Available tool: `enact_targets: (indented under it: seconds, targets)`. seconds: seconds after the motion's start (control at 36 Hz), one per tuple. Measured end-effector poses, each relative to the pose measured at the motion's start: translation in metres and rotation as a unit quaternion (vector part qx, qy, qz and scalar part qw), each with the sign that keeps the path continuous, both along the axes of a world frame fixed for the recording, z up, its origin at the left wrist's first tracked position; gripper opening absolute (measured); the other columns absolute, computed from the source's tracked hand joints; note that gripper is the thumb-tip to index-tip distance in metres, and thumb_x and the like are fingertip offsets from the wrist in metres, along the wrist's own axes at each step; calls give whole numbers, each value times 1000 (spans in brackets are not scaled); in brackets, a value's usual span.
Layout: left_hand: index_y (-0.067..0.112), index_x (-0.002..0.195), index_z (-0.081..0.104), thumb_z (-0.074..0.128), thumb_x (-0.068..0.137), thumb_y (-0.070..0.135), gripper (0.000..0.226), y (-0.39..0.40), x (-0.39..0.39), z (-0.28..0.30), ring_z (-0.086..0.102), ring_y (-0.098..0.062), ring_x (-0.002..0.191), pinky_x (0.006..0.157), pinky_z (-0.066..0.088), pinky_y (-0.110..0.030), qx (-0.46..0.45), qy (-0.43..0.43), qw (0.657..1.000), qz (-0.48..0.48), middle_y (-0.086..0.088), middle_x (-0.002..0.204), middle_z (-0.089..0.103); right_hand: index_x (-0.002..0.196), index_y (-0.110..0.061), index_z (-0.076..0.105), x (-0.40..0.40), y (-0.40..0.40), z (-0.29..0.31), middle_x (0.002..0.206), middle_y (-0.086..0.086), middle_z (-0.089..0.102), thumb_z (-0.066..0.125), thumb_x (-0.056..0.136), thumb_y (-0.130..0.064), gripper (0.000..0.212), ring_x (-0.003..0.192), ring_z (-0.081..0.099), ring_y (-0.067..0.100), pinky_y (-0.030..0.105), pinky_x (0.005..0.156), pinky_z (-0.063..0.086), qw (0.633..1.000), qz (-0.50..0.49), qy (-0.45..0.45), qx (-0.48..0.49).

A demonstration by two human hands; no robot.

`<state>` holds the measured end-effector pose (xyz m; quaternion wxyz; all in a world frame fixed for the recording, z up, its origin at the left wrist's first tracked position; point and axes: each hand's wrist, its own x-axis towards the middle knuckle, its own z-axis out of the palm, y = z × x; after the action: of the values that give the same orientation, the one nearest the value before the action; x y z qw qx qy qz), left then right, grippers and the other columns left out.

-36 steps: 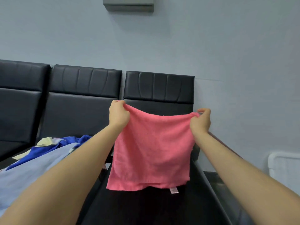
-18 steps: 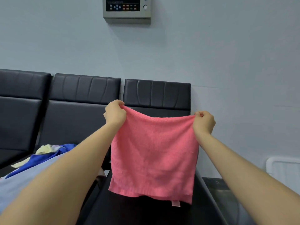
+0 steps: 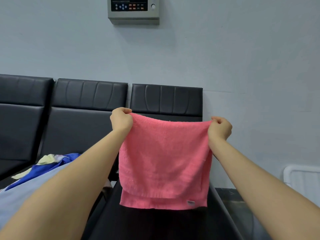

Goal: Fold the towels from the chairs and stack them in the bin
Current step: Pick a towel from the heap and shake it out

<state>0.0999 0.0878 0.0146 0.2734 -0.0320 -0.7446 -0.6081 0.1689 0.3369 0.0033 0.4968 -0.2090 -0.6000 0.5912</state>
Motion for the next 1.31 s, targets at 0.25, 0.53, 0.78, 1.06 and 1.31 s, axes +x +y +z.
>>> enact_targets:
  seconds: [0.25,0.53,0.78,1.06,1.31]
  targets:
    - [9,134,53,30,78,-12,64,7,5,11,43,-18,131,109,30,-25,50,15,997,-50,-3,139,51,101,-29,70,-4,0,11,117,-9,64,27,77,7,61,117,47,27,18,84,30,1000,-2,-4,-23]
    - [12,112,70,52,91,7,28,15,6,-2,59,-9,102,87,41,-15,211,18,976,-43,1,116,67,103,-18,71,3,1,5,112,0,68,41,87,3,40,102,58,20,35,106,35,999,-33,-23,-4]
    - [15,131,58,24,76,-15,71,13,10,-16,56,-6,84,69,42,-14,140,-32,984,-102,0,135,55,110,-30,67,2,3,-8,123,-4,62,27,81,4,60,115,47,30,29,96,38,998,-17,-63,-13]
    - [32,127,59,55,86,15,45,17,20,-18,46,-14,101,111,28,-34,89,-32,995,-40,14,126,58,111,-24,67,6,0,-12,124,-2,61,28,83,6,57,114,41,31,30,95,37,994,-9,-106,19]
    - [7,84,55,44,80,-7,19,14,13,-22,40,-33,112,94,30,-36,-243,13,965,101,-17,119,48,123,-12,61,4,14,-8,135,12,37,41,89,2,42,102,46,36,35,103,32,966,-68,-205,144]
